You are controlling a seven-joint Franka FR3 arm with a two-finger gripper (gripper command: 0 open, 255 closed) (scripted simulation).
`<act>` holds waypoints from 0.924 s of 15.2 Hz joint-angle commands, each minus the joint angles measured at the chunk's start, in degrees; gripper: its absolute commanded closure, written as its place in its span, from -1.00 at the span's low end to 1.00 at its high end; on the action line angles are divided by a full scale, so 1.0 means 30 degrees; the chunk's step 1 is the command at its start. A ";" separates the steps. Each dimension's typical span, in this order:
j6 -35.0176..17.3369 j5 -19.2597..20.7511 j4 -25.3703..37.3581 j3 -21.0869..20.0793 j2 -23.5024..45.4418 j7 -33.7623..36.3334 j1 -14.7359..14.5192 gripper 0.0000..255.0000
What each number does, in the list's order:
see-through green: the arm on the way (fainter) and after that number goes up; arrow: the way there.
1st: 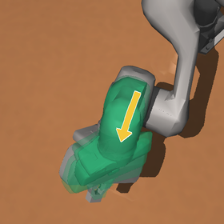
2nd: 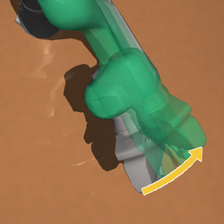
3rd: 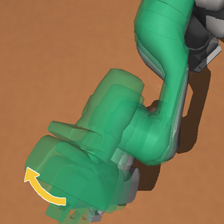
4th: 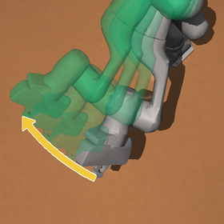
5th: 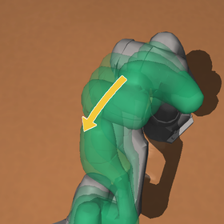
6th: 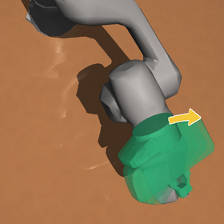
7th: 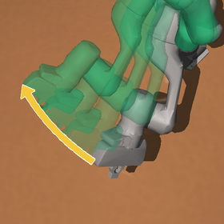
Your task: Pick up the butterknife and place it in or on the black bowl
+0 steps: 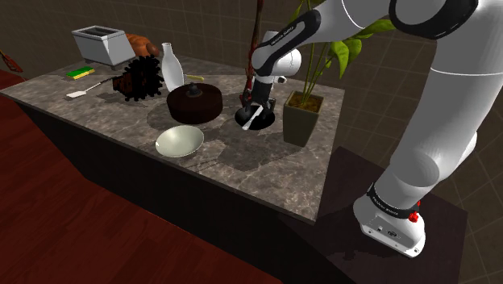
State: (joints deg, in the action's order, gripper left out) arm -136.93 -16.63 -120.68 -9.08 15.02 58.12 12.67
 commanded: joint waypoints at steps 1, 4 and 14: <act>-0.0007 -0.0002 -0.0009 0.0002 0.0005 -0.0008 0.0004 -1.00; 0.1102 0.0102 0.0243 0.0098 -0.0830 0.0083 0.0152 -1.00; 0.2120 0.0187 0.0530 0.0199 -0.1533 0.0129 0.0299 -1.00</act>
